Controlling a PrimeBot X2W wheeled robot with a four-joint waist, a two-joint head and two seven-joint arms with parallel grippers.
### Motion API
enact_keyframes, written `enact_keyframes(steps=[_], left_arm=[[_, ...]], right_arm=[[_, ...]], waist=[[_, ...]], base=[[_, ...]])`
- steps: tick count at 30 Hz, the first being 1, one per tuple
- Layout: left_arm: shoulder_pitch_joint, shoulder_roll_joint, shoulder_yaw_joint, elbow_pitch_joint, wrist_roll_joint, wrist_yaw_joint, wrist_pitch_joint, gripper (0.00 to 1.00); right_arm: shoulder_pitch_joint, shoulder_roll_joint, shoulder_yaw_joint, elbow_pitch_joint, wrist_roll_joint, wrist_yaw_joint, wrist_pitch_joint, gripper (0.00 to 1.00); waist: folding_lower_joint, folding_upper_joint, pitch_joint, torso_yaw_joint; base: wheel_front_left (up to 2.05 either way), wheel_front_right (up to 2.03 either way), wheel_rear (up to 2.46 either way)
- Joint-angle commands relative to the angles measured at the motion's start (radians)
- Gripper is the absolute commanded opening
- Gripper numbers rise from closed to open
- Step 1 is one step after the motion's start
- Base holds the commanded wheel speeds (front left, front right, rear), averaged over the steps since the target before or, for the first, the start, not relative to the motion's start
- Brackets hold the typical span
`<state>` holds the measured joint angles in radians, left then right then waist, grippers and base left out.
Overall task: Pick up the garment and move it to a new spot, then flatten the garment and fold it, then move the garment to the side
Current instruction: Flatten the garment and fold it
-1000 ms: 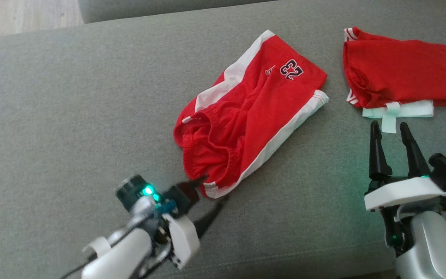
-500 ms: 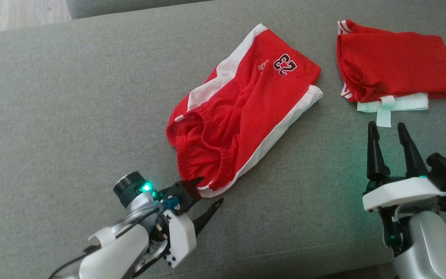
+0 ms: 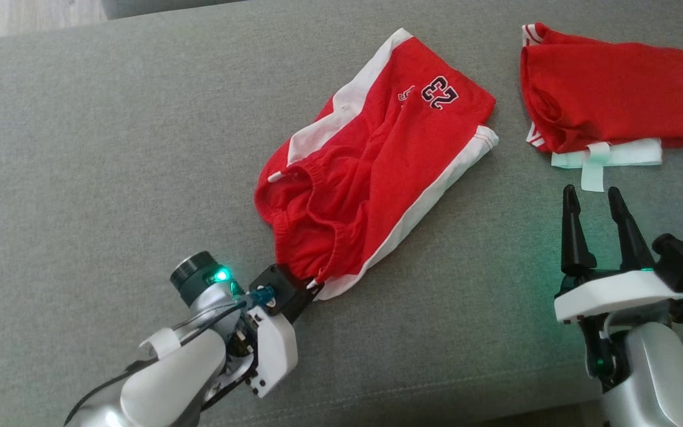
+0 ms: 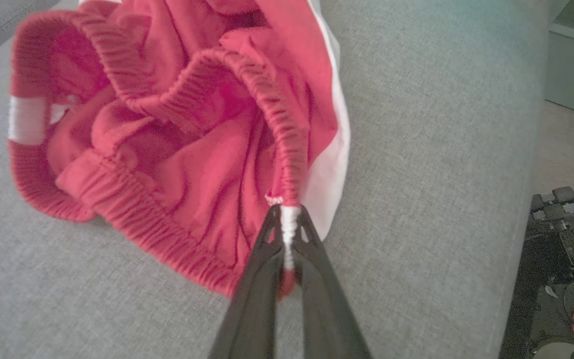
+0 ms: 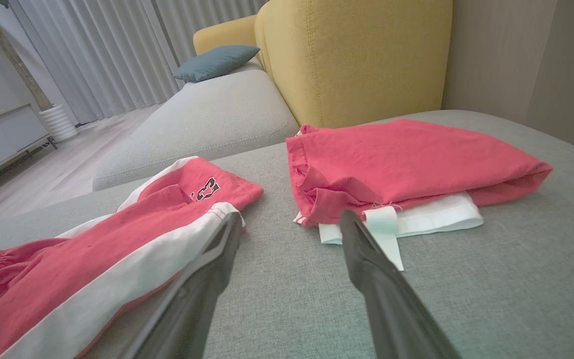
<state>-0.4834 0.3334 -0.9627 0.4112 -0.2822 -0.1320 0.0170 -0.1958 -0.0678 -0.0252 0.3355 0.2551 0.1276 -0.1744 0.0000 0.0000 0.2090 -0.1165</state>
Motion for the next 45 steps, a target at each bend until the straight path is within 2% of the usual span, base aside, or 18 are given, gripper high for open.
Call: enact_keyframes(steps=[1,6,10,12,17,21,30,45], left_arm=[[-0.053,0.026,0.025,-0.025,-0.011,0.001,0.001,0.0],[-0.05,0.012,0.059,-0.035,-0.077,0.005,-0.032,0.0],[-0.039,0.002,0.101,-0.051,-0.118,0.029,-0.073,0.0],[-0.032,-0.003,0.116,-0.059,-0.131,0.043,-0.091,0.0],[-0.019,-0.026,0.133,-0.07,-0.148,0.072,-0.129,0.0],[-0.019,-0.043,0.141,-0.071,-0.149,0.097,-0.151,0.0],[-0.039,-0.06,0.134,-0.063,-0.144,0.106,-0.168,0.0],[-0.053,-0.061,0.122,-0.046,-0.147,0.11,-0.173,0.0]], right_arm=[[-0.036,0.006,0.024,-0.03,0.003,0.003,0.001,1.0],[-0.047,-0.009,0.053,-0.026,-0.002,0.003,0.018,1.0],[-0.078,-0.041,0.089,0.004,-0.016,0.003,0.069,1.0],[-0.104,-0.055,0.097,0.032,-0.02,0.003,0.1,1.0],[-0.192,-0.052,0.082,0.13,0.059,0.003,0.181,1.0],[-0.261,-0.067,0.095,0.204,0.076,0.003,0.208,1.0],[-0.383,-0.142,0.182,0.357,-0.025,0.003,0.183,1.0],[-0.449,-0.144,0.303,0.52,-0.018,0.003,0.11,1.0]], waist=[[0.0,0.0,0.0,0.002],[0.0,0.0,-0.002,0.02],[0.0,0.0,-0.011,0.045],[0.0,0.0,-0.014,0.059],[0.0,0.0,-0.01,0.089],[0.0,0.0,0.001,0.107],[0.0,0.0,0.038,0.136],[0.0,0.0,0.061,0.138]], base=[[0.0,0.0,0.0],[0.0,0.0,0.0],[0.0,0.0,0.0],[0.0,0.0,0.0],[0.0,0.0,0.0],[0.0,0.0,0.0],[0.0,0.0,0.0],[0.0,0.0,0.0]])
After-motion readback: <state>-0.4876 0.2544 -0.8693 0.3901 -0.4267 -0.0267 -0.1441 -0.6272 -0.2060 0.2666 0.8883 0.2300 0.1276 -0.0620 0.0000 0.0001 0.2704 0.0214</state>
